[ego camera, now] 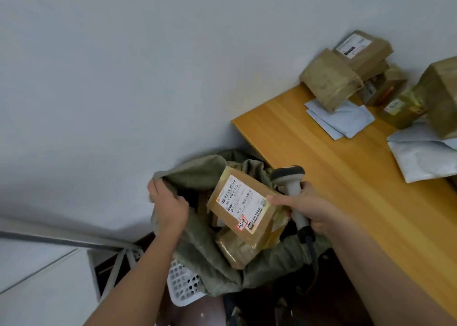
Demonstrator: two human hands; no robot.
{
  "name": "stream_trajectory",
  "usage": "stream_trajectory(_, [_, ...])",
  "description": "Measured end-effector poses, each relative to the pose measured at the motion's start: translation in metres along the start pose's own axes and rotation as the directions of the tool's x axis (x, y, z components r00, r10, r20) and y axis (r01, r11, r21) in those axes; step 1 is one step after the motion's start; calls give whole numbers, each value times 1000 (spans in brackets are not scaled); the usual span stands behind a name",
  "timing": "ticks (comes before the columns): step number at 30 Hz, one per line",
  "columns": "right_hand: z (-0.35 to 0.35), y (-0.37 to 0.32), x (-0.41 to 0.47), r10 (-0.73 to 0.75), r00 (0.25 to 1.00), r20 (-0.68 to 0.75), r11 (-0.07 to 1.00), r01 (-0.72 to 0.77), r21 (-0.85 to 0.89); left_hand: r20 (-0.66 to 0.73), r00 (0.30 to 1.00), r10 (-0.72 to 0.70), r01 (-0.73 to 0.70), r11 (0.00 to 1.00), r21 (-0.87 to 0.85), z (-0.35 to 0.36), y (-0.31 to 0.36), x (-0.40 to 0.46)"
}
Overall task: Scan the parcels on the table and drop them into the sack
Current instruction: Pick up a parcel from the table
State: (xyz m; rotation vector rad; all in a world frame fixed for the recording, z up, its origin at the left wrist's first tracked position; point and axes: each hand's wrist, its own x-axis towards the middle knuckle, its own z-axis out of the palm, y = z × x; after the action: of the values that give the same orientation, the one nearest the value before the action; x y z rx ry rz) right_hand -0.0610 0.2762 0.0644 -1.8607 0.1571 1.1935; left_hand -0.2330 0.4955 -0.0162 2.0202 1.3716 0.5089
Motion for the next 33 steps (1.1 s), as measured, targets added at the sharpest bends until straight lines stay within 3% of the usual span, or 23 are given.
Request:
stream_trajectory(3, [17, -15, 8, 8, 999, 48, 994, -3, -107, -88, 994, 64, -68, 997, -41, -22, 21, 15])
stream_trajectory(6, [45, -28, 18, -78, 994, 74, 977, 91, -191, -136, 985, 110, -118, 992, -51, -43, 32, 23])
stream_trajectory(9, [75, -32, 32, -221, 971, 94, 975, 222, 3, -137, 987, 83, -86, 996, -18, -58, 28, 23])
stream_trajectory(13, [84, -33, 42, -279, 959, 57, 947, 265, 183, -56, 998, 42, -42, 999, 0, -61, 20, 20])
stream_trajectory(24, [12, -3, 50, -82, 986, -144, 978, 108, 181, 187, 982, -21, 17, 1000, 19, -30, 47, 30])
stream_trajectory(26, [1, 0, 46, -53, 982, -182, 978, 87, 189, 314, 949, -14, 4, 999, 34, -22, 56, 32])
stream_trajectory(30, [-22, 2, 35, -38, 970, -238, 968, 94, 230, 585, 809, -59, -26, 991, 135, -6, 68, 33])
stream_trajectory(33, [-44, 2, 25, -26, 948, -317, 949, 123, 291, 545, 830, -115, -67, 951, 303, 5, 73, 30])
